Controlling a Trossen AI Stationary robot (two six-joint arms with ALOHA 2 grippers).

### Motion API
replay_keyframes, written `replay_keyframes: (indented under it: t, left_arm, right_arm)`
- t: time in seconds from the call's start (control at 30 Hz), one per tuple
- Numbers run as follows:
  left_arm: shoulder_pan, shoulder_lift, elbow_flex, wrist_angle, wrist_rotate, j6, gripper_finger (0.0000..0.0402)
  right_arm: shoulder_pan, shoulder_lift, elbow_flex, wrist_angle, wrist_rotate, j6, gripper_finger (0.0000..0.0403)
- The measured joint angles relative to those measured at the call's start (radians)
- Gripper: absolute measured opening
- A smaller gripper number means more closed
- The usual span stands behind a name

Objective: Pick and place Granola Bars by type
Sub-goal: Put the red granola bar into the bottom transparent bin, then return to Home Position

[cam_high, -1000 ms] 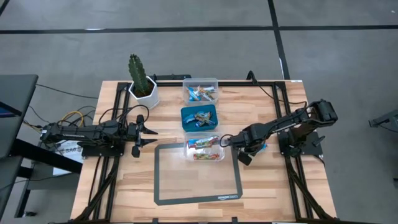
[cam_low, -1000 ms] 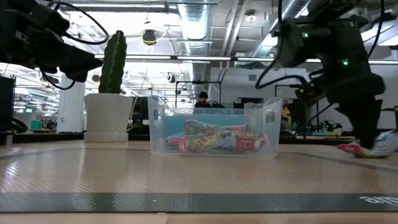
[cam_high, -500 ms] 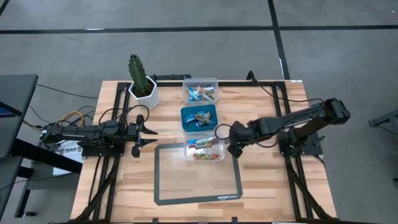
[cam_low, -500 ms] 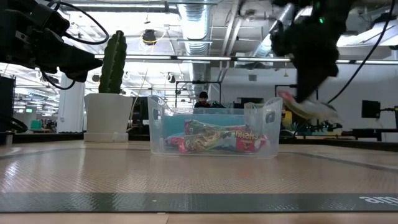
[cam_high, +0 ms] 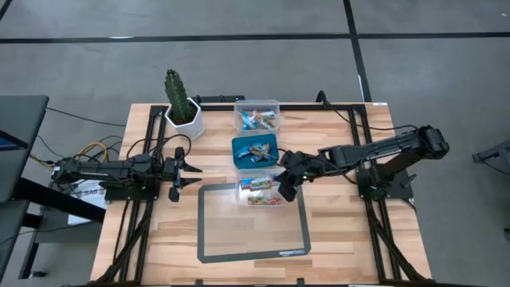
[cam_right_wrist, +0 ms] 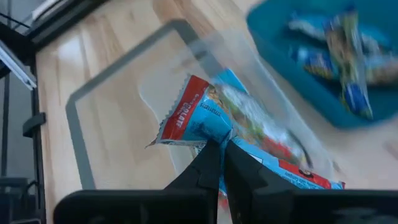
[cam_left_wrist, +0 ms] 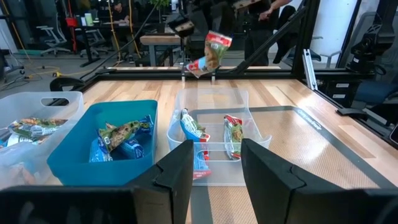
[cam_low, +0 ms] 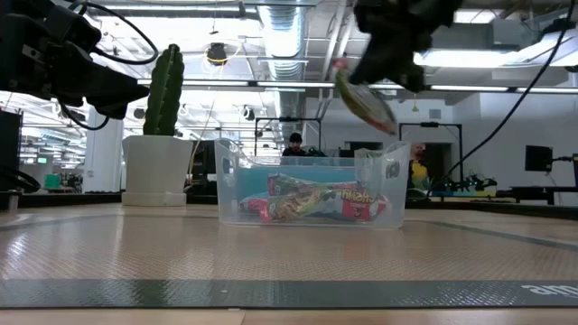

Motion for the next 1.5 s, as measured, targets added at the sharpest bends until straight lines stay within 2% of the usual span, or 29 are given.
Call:
replay_keyframes:
  t: [0.17,0.4,0.7,1.03,1.27,1.5]
  left_arm:
    - [0.0,0.0,0.0,0.0,0.0,-0.002,0.0128]
    - [0.0,0.0,0.0,0.0,0.0,0.0,0.0128]
    - [0.0,0.0,0.0,0.0,-0.001,-0.002,0.0128]
    - [0.0,0.001,0.0,0.0,-0.002,0.001,0.0128]
    - [0.0,0.001,0.0,0.0,-0.002,-0.002,0.0128]
    - [0.0,0.0,0.0,0.0,-0.002,-0.001,0.0128]
  right_arm:
    - [-0.005,0.093,0.135,-0.02,-0.019,-0.082,0.0003]
    - [-0.013,0.245,0.289,-0.165,-0.078,-0.108,0.0003]
    - [-0.014,0.398,0.362,-0.232,-0.135,-0.108,0.0003]
    - [-0.017,0.428,0.387,-0.236,-0.153,-0.109,0.0005]
    - [-0.013,0.428,0.387,-0.256,-0.152,-0.139,0.0059]
    - [-0.002,0.399,0.386,-0.224,-0.125,-0.264,0.0111]
